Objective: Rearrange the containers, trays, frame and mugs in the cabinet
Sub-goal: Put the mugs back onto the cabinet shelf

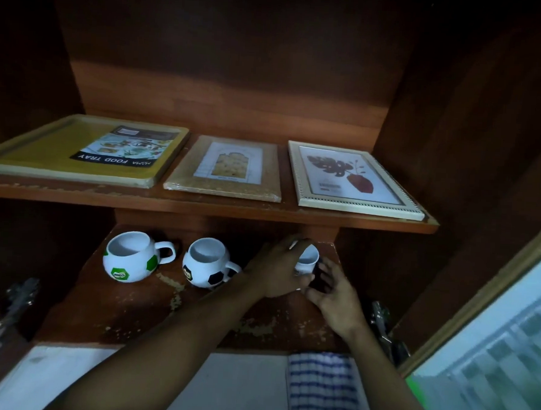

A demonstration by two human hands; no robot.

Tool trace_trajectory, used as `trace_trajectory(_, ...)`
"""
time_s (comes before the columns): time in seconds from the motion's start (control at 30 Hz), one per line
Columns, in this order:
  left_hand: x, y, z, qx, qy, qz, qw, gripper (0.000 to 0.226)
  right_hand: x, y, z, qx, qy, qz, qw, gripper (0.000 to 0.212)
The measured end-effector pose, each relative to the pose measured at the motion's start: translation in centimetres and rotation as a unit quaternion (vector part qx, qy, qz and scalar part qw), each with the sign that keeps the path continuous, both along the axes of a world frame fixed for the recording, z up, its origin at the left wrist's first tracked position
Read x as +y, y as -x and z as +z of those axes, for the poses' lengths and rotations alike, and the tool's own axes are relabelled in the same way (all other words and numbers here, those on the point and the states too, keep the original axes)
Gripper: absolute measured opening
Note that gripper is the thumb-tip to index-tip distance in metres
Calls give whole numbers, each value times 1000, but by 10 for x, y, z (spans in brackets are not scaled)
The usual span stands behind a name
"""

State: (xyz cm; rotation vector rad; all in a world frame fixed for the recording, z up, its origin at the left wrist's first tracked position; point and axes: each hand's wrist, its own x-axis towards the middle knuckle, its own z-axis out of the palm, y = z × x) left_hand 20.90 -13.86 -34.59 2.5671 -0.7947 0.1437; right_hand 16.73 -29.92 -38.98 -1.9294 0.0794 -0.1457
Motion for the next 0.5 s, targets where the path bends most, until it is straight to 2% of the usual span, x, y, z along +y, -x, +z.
trace_trajectory(0.27,23,30,2,-38,10,6,999,71,9,34,23,-12,71,3,997,78)
trace_trajectory(0.5,51,64,-5,-84,15,-2,996,67,30,71,36,-38,210,56,975,78)
